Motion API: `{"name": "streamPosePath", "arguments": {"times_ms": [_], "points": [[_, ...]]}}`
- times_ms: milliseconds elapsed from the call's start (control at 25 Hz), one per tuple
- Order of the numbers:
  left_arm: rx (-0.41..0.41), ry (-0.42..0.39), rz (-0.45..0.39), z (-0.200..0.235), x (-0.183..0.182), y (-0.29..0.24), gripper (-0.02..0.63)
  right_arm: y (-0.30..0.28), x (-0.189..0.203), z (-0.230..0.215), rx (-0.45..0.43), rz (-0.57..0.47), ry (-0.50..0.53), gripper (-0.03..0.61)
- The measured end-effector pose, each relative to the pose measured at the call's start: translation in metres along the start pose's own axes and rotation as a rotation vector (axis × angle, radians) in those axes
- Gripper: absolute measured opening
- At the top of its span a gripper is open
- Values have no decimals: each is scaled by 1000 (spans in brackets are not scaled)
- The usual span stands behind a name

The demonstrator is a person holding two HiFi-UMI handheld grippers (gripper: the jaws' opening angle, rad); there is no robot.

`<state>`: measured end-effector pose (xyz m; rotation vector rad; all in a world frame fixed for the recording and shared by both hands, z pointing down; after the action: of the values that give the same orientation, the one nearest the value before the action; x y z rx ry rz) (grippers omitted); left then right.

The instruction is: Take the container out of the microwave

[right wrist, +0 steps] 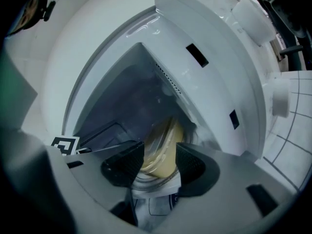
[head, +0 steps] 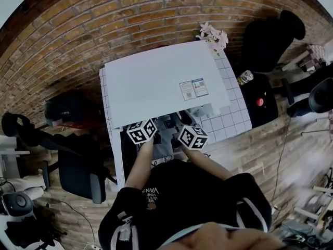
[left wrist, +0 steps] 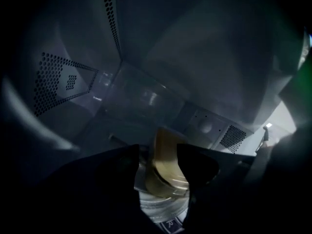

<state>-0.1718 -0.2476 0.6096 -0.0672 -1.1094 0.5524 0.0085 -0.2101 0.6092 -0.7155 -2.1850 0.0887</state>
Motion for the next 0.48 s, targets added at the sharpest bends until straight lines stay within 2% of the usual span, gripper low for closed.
{"name": "streamPosePath", "arguments": {"times_ms": [480], "points": [[52, -36, 28, -6, 4, 1, 238, -14, 7, 0, -33, 47, -17, 178]]}}
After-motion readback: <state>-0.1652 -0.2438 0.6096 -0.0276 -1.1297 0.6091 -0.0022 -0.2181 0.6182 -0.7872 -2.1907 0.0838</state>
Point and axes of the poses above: the fingertips, and each gripper's own axes: y backward along the fingers, z to its left, x out of its underside, the point moved 8 cm from there along y, backward along the fingers, and after that the axes turned 4 degrees about -y, right-handed, at the moved point
